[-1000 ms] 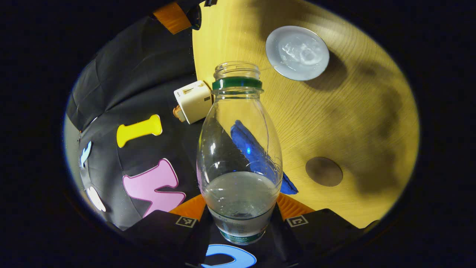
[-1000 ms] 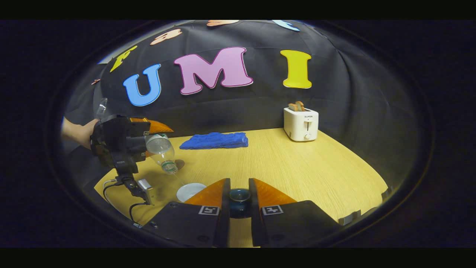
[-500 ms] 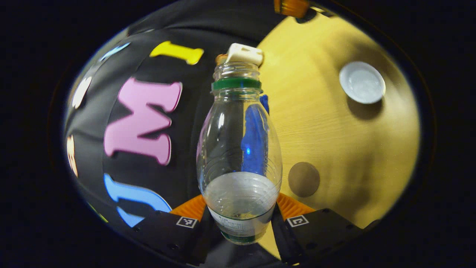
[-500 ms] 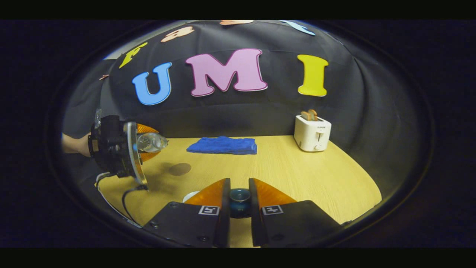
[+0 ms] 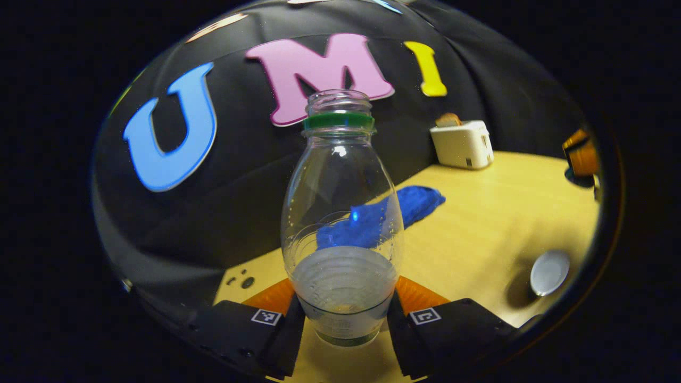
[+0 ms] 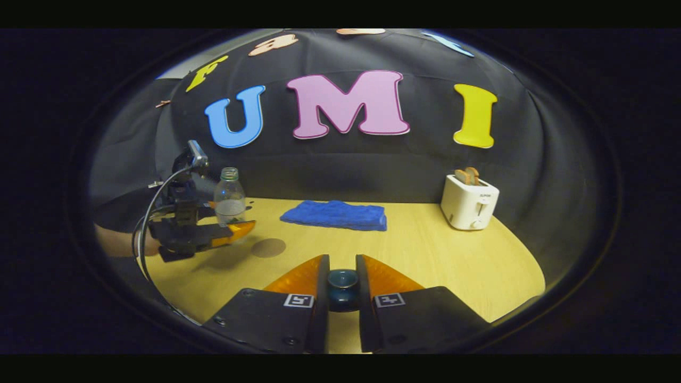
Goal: Open the teacup lid with one hand, grasp the water bottle and pour water into the teacup with the other hand; after pouring, place the water bottle on the coaster and then close the teacup lid.
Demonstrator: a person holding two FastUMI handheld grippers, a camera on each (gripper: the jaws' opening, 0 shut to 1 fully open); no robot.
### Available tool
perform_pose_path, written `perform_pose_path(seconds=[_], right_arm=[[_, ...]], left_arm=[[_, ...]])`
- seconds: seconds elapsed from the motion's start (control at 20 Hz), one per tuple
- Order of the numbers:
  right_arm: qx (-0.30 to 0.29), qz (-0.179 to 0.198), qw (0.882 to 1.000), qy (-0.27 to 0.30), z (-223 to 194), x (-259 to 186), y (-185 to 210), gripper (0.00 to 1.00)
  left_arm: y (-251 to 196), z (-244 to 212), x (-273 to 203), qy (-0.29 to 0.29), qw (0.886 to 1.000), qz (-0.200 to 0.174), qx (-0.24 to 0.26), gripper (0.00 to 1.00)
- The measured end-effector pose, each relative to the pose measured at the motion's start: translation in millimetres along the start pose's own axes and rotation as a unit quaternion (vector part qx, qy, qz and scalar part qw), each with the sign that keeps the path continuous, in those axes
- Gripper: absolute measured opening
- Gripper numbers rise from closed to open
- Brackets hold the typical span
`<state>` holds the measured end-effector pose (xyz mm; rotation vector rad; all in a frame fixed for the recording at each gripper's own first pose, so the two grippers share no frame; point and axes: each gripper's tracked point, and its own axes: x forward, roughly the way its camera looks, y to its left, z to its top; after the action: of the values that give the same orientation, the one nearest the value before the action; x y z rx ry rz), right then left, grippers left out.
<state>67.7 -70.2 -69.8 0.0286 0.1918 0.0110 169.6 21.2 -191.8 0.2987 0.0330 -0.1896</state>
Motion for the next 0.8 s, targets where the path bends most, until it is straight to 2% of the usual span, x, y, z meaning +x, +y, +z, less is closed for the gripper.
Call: perform_pose_path(seconds=[0.05,0.1,0.15,0.2,0.25,0.3,0.4,0.45,0.5,0.55,0.6,0.75,0.8], right_arm=[[-0.001,0.006,1.000,-0.002,0.5,4.4,6.0,0.31],[-0.003,0.012,1.000,-0.005,-1.8,7.8,11.5,0.22],[-0.005,0.017,1.000,-0.006,-4.4,11.9,17.7,0.27],[-0.008,0.023,1.000,-0.005,-11.1,15.3,24.4,0.22],[-0.008,0.028,1.000,-0.004,-16.9,17.8,29.6,0.22],[-0.008,0.032,0.999,-0.002,-23.7,20.0,33.7,0.27],[-0.005,0.039,0.999,0.005,-40.0,24.5,40.3,0.27],[-0.004,0.041,0.999,0.010,-47.4,25.6,43.5,0.27],[-0.002,0.042,0.999,0.012,-51.7,25.9,45.6,0.22],[-0.001,0.042,0.999,0.014,-55.8,25.4,47.2,0.22],[0.001,0.043,0.999,0.015,-58.3,25.4,48.8,0.27],[-0.002,0.044,0.999,0.009,-56.5,25.3,52.0,0.27],[-0.002,0.045,0.999,0.008,-55.3,26.3,52.4,0.22]], left_arm=[[-2.9,0.8,-5.1,-0.012,0.999,-0.008,-0.038,0.72],[-6.6,0.2,-7.5,-0.025,0.997,-0.021,-0.074,0.73],[-6.6,-7.4,-1.2,-0.036,0.993,-0.028,-0.106,0.73],[-6.4,-8.7,-2.6,-0.041,0.990,-0.035,-0.131,0.73],[-8.4,-8.4,-6.4,-0.039,0.987,-0.043,-0.147,0.73],[-7.1,-13.1,-11.2,-0.030,0.987,-0.045,-0.154,0.74],[0.0,-13.2,-20.4,-0.016,0.986,-0.038,-0.164,0.75],[6.8,1.2,-33.1,-0.032,0.985,-0.032,-0.165,0.76],[7.7,5.0,-35.5,-0.041,0.985,-0.029,-0.164,0.78],[3.9,-3.0,-25.4,-0.035,0.986,-0.026,-0.161,0.77],[2.9,-6.0,-28.1,-0.032,0.987,-0.027,-0.157,0.77],[0.8,-12.9,-21.9,-0.022,0.987,-0.035,-0.158,0.80],[2.2,-18.4,-25.3,-0.016,0.987,-0.034,-0.157,0.82]])
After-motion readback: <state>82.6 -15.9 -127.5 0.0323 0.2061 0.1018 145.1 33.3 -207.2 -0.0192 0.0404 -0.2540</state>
